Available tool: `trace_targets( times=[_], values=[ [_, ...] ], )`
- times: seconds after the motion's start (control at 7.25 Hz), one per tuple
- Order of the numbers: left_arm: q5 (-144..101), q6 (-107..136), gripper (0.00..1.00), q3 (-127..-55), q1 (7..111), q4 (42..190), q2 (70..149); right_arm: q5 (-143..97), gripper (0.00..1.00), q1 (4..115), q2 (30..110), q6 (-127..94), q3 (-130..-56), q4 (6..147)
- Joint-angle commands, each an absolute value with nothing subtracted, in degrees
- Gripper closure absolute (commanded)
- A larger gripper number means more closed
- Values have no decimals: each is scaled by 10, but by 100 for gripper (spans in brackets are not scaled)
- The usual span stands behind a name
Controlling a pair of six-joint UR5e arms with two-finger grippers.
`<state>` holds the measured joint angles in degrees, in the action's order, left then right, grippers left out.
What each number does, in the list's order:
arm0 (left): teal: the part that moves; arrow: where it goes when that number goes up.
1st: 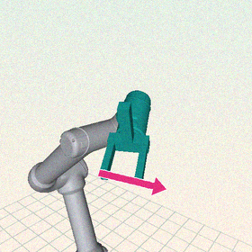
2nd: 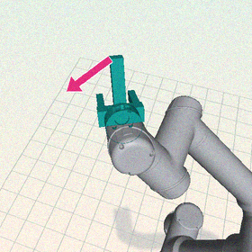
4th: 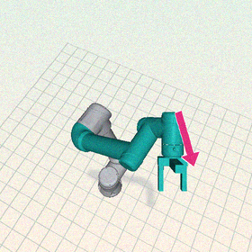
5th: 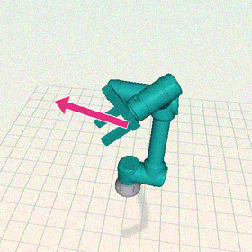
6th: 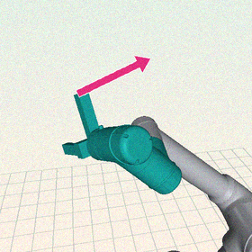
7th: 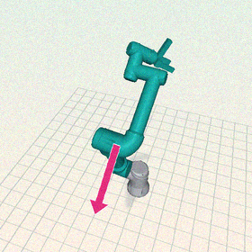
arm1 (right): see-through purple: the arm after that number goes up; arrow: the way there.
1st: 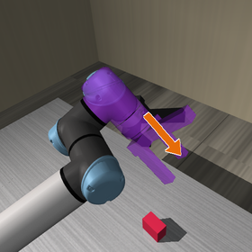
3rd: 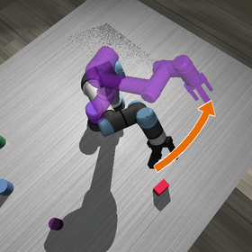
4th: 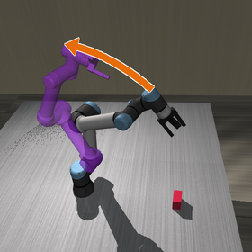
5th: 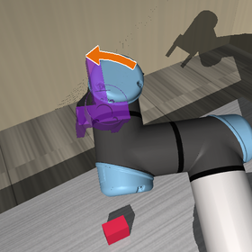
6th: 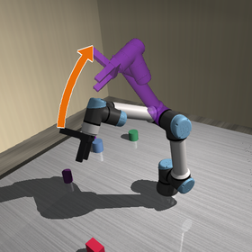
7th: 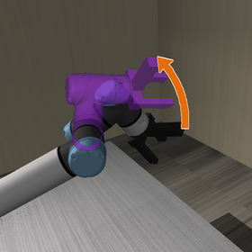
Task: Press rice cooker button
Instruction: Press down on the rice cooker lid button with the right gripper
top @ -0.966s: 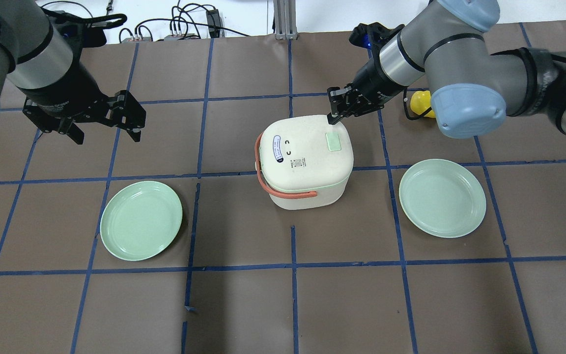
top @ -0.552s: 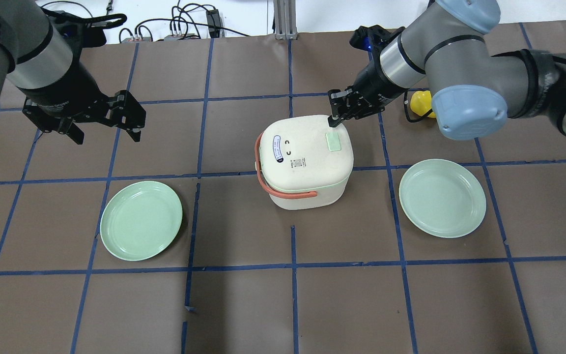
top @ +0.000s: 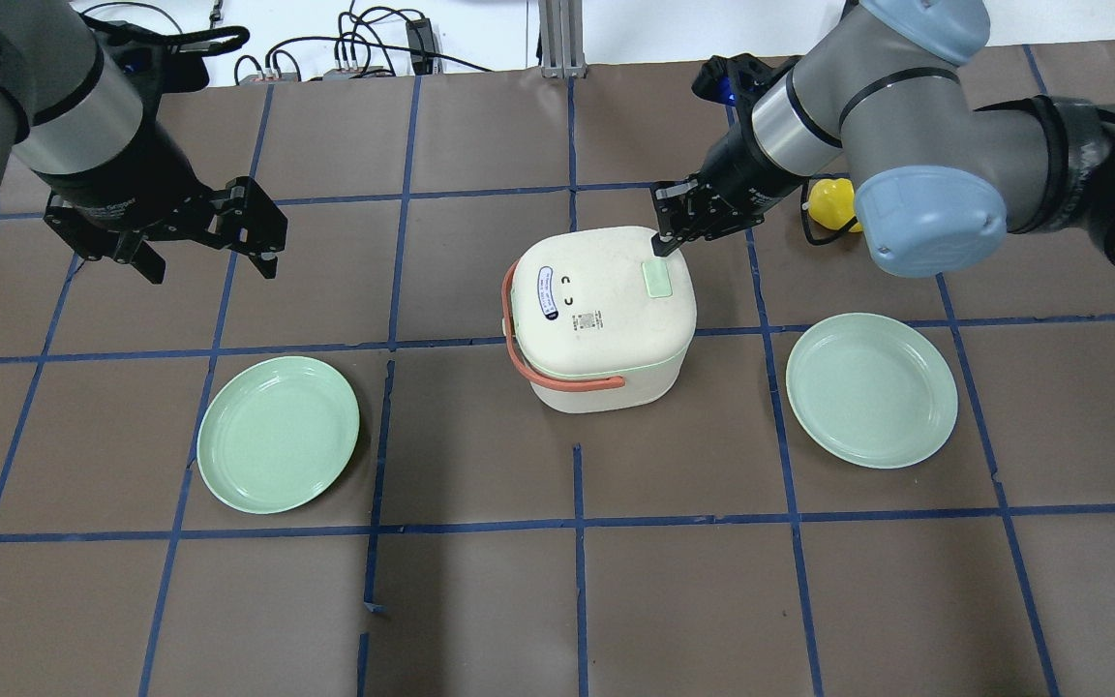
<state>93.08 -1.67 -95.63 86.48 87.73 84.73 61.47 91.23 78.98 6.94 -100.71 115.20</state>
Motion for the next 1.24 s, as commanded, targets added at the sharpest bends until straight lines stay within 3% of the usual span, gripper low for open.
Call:
trace_targets(
  times=[0.0,1.1],
  values=[
    [931,-17,0,-956,865,878,847,616,93,912,795,69,-1024,1152],
    [931,-17,0,-956,865,878,848,615,93,914,796,69,-1031,1161]
  ],
)
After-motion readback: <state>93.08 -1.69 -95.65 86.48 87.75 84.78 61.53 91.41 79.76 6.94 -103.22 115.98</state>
